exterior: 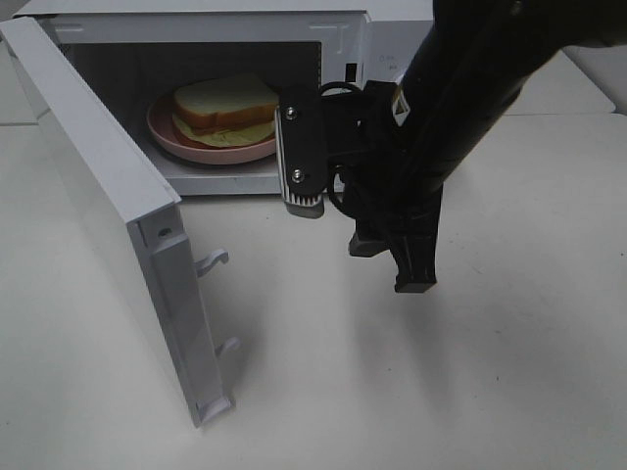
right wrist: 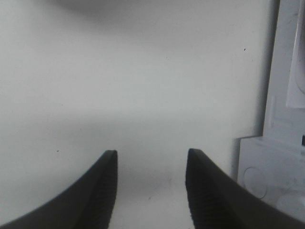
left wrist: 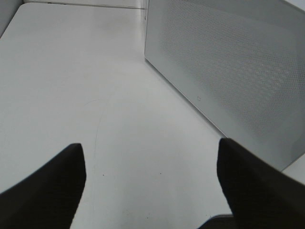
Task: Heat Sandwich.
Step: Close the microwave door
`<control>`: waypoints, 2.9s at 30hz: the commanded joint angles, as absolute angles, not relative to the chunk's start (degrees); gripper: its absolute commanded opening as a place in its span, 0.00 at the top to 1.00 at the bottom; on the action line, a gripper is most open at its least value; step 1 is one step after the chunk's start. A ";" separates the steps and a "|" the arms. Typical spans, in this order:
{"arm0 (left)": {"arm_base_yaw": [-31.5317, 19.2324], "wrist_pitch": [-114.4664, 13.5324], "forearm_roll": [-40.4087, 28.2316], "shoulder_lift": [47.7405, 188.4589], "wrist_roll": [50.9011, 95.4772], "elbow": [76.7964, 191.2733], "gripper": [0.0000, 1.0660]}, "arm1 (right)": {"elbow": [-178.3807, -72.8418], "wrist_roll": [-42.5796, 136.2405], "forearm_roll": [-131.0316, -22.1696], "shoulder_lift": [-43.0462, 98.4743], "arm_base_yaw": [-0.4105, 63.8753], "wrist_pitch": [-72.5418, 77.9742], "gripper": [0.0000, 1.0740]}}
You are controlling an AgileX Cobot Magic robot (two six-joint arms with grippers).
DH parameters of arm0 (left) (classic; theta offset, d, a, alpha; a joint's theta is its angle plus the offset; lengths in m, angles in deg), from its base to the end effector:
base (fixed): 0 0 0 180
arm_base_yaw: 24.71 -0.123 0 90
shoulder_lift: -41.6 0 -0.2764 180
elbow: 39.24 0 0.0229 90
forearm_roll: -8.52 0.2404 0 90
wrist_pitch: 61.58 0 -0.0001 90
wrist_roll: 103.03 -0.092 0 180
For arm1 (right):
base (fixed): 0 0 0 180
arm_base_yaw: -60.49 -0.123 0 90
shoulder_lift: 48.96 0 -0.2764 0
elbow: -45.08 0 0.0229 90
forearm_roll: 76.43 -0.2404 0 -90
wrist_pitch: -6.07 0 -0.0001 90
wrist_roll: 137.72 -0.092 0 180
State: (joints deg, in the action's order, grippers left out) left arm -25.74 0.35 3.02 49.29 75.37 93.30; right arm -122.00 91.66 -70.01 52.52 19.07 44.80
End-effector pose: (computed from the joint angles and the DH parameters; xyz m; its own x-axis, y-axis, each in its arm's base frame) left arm -0.0079 -0.0079 0.2745 -0.4544 -0.0255 -0.8904 0.0496 0.9973 -0.0538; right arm 0.2480 0.2102 0.2336 0.1284 -0.9683 -0.2141 -0.9133 -0.0313 -0.4060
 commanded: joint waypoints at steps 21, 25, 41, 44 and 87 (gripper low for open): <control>-25.80 -0.39 2.85 49.06 75.71 93.24 0.32 | -118.68 24.80 -69.78 45.02 26.12 49.90 0.56; -25.80 -0.39 2.85 49.06 75.71 93.24 0.32 | -118.68 24.63 -69.78 45.02 30.13 53.17 0.56; -25.80 -0.39 2.85 49.06 75.71 93.24 0.32 | -118.68 25.09 -69.38 42.78 49.26 65.88 0.56; -25.80 -0.39 2.85 49.06 75.71 93.24 0.32 | -118.68 25.09 -69.38 39.17 52.13 67.55 0.56; -25.80 -0.39 2.85 49.06 75.71 93.24 0.32 | -86.65 44.17 -73.85 -32.68 52.36 62.91 0.56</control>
State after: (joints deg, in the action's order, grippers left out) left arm -25.74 0.35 3.02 49.29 75.37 93.30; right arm -86.76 41.87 -72.70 -32.05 52.24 63.08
